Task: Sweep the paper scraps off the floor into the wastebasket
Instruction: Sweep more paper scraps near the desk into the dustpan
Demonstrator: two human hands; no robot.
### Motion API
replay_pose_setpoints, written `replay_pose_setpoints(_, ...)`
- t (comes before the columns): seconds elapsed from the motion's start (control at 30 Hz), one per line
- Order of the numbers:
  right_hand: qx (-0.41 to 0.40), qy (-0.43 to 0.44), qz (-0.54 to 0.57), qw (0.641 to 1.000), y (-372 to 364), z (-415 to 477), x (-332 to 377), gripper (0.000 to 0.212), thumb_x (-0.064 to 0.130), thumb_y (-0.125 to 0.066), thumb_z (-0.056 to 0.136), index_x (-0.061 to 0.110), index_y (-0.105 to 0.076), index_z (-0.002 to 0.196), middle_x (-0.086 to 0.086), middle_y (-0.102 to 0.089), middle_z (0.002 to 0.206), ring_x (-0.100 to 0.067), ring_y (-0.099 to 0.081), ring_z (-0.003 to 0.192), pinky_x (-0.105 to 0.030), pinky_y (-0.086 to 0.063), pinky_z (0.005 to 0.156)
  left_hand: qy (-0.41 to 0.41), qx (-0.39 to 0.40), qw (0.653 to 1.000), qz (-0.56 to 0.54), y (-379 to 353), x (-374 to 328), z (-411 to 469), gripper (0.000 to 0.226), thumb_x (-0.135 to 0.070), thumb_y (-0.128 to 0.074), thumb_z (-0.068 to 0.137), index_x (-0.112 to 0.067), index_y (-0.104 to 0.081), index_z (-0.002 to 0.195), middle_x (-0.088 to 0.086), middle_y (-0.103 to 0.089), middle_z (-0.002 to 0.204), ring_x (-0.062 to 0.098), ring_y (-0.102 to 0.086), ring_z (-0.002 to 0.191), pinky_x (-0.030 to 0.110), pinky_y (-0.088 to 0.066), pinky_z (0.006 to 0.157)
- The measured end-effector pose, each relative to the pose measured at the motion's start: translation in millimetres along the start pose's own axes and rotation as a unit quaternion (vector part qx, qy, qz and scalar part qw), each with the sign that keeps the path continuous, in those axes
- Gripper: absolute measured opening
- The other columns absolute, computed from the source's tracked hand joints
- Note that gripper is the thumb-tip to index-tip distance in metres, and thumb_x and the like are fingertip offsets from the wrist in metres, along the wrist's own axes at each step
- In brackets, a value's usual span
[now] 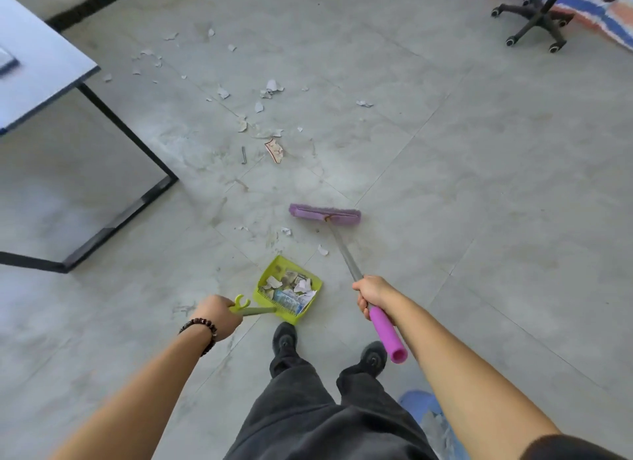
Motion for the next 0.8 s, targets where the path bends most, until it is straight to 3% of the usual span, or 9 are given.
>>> replay_pose_setpoints(0.13, 0.010, -0.030, -0.040, 0.999, -47, -17, -17, 0.011, 0.004, -0.044, 0.086, 0.007, -0.051, 0.094, -0.007, -0.049, 0.046, -0.018, -0.043, 0.043, -0.024, -0.037, 0.043, 0.014, -0.007, 1.000, 0.003, 6, 10, 12, 0.011, -0.014, -0.054, 0.084, -0.016, -0.064, 0.079, 0.001, -0.050, 0.060, 0.021, -0.042, 0.050, 0.019, -0.030, 0.044)
replay_pose_setpoints(0.2, 0.047, -0.063, -0.007, 0.997, -55, -35, -23, 0.008, 0.003, -0.045, 0.088, 0.007, -0.050, 0.083, -0.003, -0.046, 0.046, -0.013, -0.042, 0.039, -0.021, -0.036, 0.038, 0.018, -0.010, 1.000, 0.010, 7, 8, 16, 0.012, -0.013, -0.055, 0.083, -0.016, -0.064, 0.075, 0.000, -0.053, 0.060, 0.020, -0.046, 0.051, 0.018, -0.033, 0.045)
replay_pose_setpoints(0.3, 0.105, -0.133, 0.075, 0.983, -33, -54, -15, 0.032, 0.007, -0.045, 0.093, 0.014, -0.040, 0.063, 0.006, -0.037, 0.041, -0.004, -0.037, 0.028, -0.013, -0.030, 0.028, 0.028, -0.020, 0.999, 0.007, 10, 3, 18, 0.011, -0.017, -0.056, 0.080, -0.014, -0.065, 0.073, 0.001, -0.054, 0.060, 0.021, -0.048, 0.052, 0.019, -0.035, 0.047)
replay_pose_setpoints(0.47, 0.152, -0.169, 0.165, 0.960, 3, -79, 20, 0.044, 0.013, -0.045, 0.094, 0.015, -0.043, 0.051, 0.008, -0.037, 0.038, -0.003, -0.040, 0.024, -0.013, -0.030, 0.024, 0.040, -0.026, 0.999, -0.006, 21, 9, 9, 0.013, -0.023, -0.058, 0.081, -0.016, -0.062, 0.071, 0.002, -0.052, 0.061, 0.022, -0.045, 0.053, 0.021, -0.034, 0.049)
replay_pose_setpoints(0.63, 0.174, -0.143, 0.074, 0.971, -22, -76, 45, 0.044, 0.017, -0.043, 0.095, 0.017, -0.042, 0.052, 0.010, -0.036, 0.040, -0.002, -0.038, 0.026, -0.014, -0.029, 0.024, 0.080, -0.044, 0.994, -0.057, 28, 38, 1, 0.011, -0.018, -0.056, 0.081, -0.014, -0.064, 0.074, 0.002, -0.052, 0.061, 0.023, -0.045, 0.054, 0.022, -0.034, 0.050)
replay_pose_setpoints(0.8, 0.140, -0.061, -0.063, 0.986, -69, -37, 78, 0.027, 0.013, -0.042, 0.097, 0.018, -0.037, 0.070, 0.007, -0.037, 0.039, -0.003, -0.035, 0.025, -0.011, -0.027, 0.029, 0.122, -0.051, 0.984, -0.119, 32, 70, 1, 0.011, -0.014, -0.056, 0.082, -0.011, -0.062, 0.074, 0.003, -0.045, 0.057, 0.022, -0.039, 0.050, 0.022, -0.030, 0.048)
Point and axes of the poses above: each hand's wrist, its own z-axis towards the middle knuckle, its own y-axis out of the back of the hand, x = y × z, the point moved 6 cm from there along z, towards the middle knuckle
